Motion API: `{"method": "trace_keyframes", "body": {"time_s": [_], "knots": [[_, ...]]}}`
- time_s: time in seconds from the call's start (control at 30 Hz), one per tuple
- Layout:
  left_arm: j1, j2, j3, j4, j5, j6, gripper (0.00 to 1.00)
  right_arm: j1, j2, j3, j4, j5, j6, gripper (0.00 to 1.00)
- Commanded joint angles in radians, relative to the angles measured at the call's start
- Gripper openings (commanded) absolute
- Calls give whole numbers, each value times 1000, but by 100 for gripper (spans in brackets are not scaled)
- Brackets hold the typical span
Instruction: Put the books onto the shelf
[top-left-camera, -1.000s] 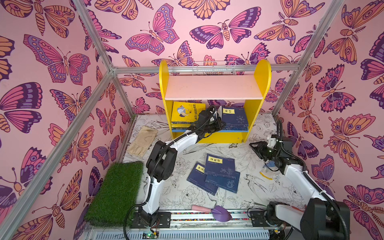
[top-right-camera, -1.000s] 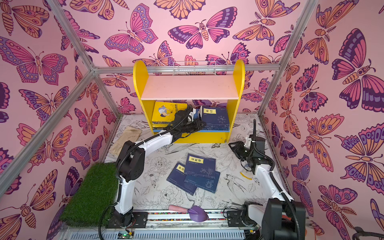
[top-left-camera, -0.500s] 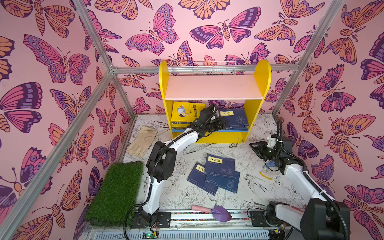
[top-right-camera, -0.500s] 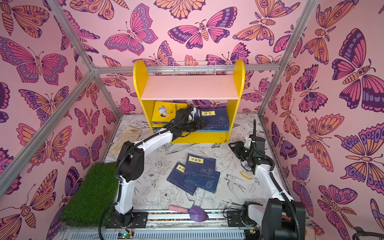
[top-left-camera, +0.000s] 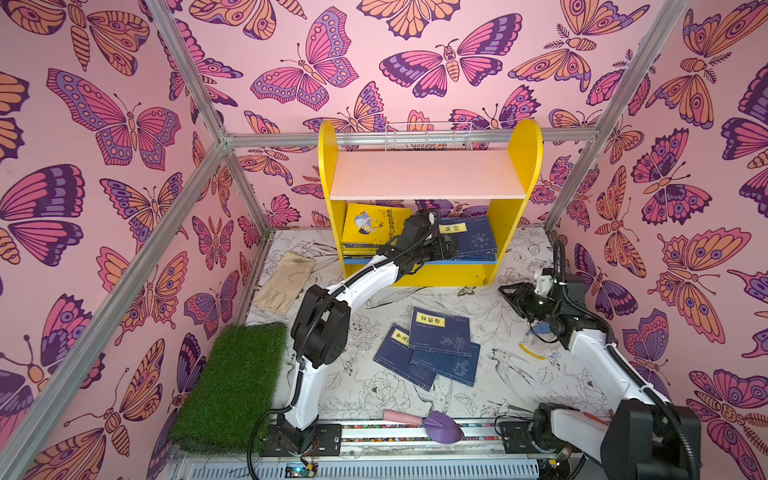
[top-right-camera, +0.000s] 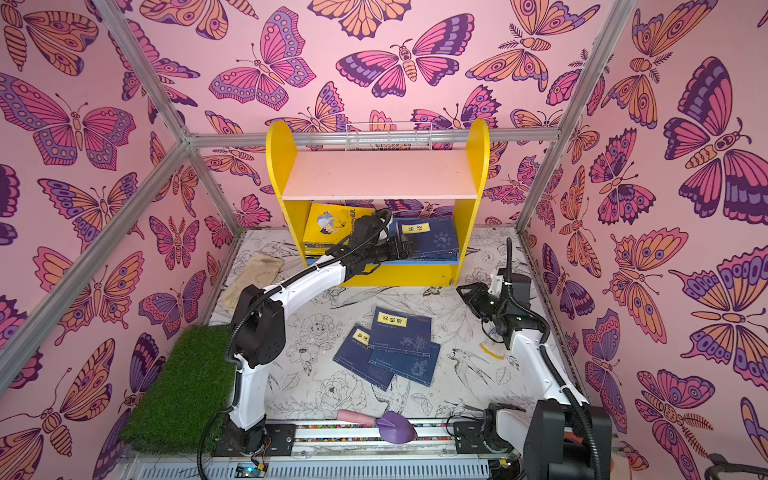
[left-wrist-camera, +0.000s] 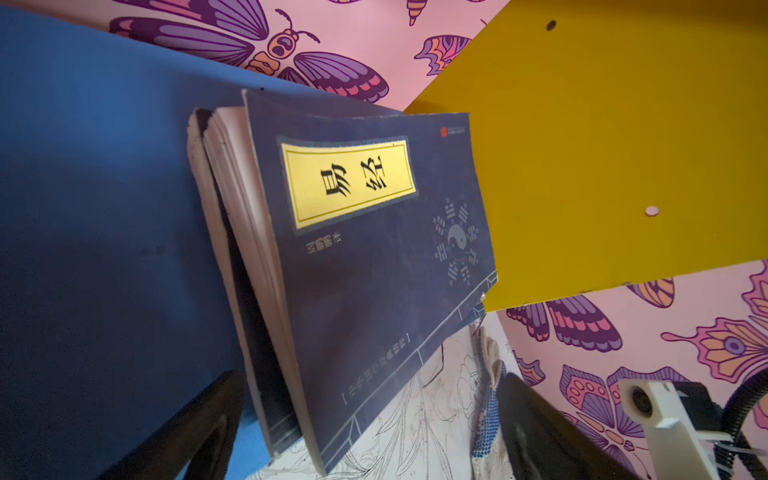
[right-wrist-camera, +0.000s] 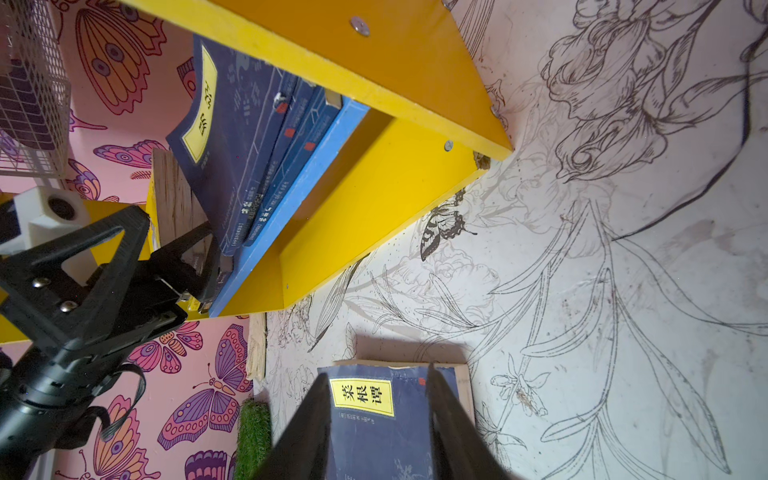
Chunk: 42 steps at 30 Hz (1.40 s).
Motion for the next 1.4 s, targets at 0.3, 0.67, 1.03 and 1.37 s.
{"method": "trace_keyframes", "body": {"time_s": [0.3, 0.67, 1.03, 1.37], "knots": [[-25, -60, 37, -223, -110, 341, 94, 33, 5, 34, -13, -7, -31, 38], [-26, 56, 131, -278, -32, 511, 98, 34, 16, 56, -39, -11, -51, 38], [-8, 164, 254, -361, -1, 565, 90, 33, 27, 53, -37, -13, -50, 37], [6, 195, 294, -395, -4, 596, 77, 33, 26, 51, -45, -13, -59, 37]]}}
